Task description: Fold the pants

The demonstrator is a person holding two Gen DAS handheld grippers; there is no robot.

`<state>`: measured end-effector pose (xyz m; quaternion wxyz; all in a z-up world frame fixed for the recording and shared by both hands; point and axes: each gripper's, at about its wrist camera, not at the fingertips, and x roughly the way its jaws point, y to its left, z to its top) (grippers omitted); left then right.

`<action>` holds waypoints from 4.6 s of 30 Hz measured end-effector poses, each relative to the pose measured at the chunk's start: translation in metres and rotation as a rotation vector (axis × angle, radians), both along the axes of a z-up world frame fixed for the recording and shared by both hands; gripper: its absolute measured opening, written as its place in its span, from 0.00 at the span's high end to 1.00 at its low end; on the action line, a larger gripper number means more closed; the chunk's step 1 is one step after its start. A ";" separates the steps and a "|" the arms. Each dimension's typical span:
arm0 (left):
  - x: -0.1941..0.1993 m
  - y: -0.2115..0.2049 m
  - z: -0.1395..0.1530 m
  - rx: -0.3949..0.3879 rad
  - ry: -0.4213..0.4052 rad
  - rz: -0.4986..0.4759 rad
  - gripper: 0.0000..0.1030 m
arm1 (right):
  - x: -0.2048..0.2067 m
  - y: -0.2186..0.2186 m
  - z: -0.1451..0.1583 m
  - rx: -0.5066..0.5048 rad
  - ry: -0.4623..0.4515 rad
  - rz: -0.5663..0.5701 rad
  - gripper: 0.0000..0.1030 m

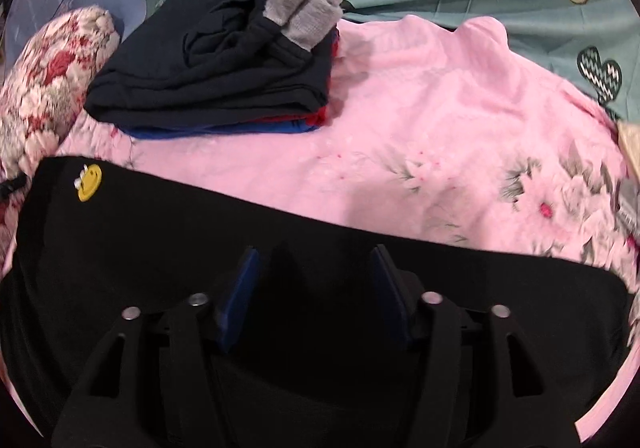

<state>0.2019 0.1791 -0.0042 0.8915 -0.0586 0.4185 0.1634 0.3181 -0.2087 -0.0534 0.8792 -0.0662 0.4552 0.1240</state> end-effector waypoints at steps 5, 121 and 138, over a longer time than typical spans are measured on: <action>-0.006 -0.039 -0.017 -0.107 0.022 -0.113 0.05 | 0.013 -0.001 -0.009 -0.093 -0.003 0.088 0.21; -0.134 0.003 -0.051 -0.689 0.200 0.057 0.13 | -0.260 -0.082 0.022 0.389 -0.205 -0.042 0.18; -0.110 0.002 -0.049 -0.593 0.132 0.125 0.80 | -0.239 -0.121 0.010 0.368 -0.086 -0.299 0.18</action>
